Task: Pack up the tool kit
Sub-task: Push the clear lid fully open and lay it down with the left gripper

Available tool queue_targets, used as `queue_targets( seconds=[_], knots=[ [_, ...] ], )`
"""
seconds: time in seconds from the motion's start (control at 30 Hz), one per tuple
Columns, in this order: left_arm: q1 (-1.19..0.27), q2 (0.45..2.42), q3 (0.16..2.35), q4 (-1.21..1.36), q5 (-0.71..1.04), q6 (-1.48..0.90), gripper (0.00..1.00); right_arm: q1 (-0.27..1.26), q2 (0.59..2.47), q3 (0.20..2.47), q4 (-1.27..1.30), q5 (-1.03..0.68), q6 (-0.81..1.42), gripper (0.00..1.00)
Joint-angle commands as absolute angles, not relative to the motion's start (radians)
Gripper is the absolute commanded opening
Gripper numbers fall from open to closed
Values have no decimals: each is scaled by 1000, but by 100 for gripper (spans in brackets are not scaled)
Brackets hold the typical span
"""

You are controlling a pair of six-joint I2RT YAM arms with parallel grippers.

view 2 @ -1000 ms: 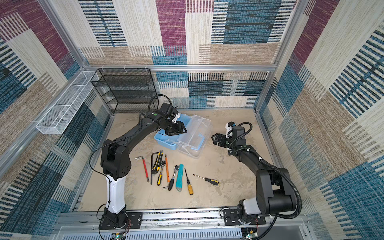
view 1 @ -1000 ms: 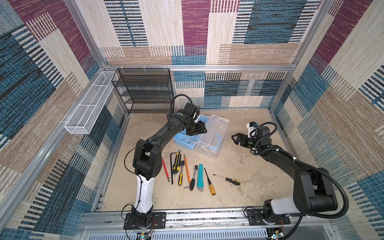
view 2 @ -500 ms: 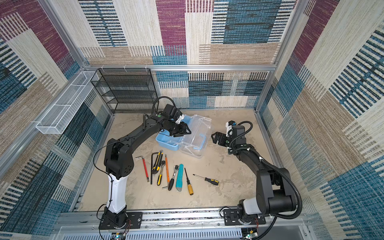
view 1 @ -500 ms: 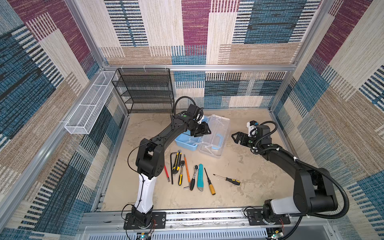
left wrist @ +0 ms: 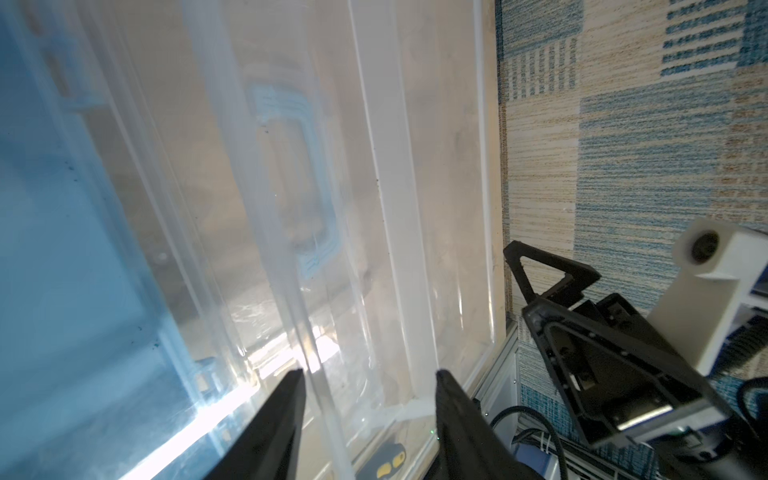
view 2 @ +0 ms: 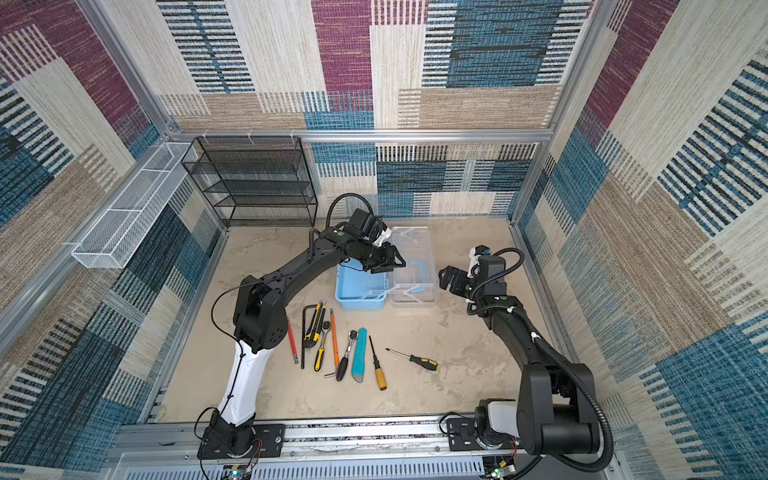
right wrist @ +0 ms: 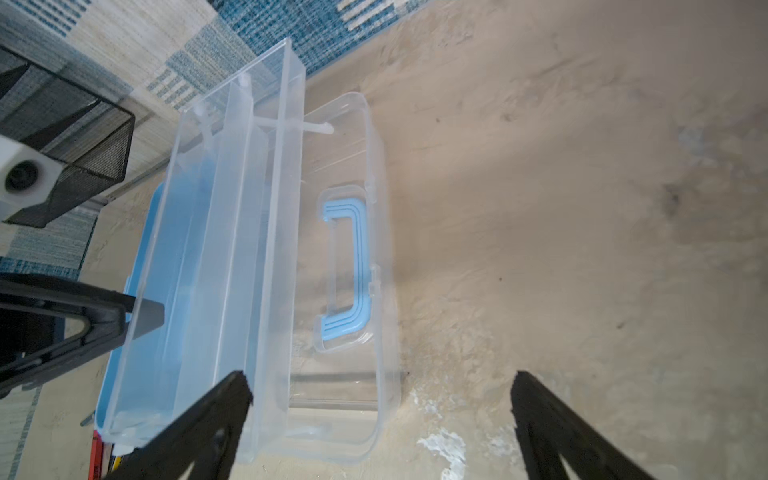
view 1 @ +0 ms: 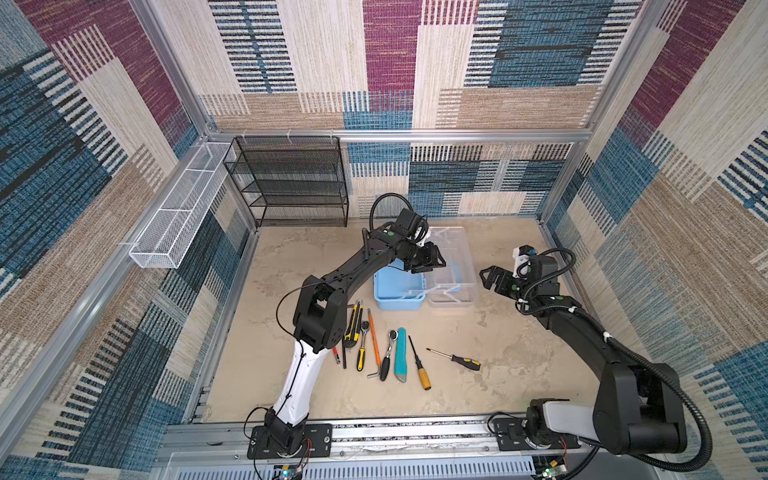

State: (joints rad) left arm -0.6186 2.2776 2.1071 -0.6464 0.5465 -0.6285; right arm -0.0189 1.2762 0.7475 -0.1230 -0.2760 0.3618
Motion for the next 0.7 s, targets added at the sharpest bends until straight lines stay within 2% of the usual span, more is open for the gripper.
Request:
queue_targets(
  seconds=[0.0,0.3,0.67],
  knots=[
    [-638,2306,2148,-616,571,-646,55,-42,1244,742,-133,-255,359,100],
    [-661,2354,2238,-612,617,-656,60,-63,1204,737,-166,-255,352,98],
    [-660,2215,2120,-613,484,-536,77,-63,1152,725,-160,-281,345,95]
  ],
)
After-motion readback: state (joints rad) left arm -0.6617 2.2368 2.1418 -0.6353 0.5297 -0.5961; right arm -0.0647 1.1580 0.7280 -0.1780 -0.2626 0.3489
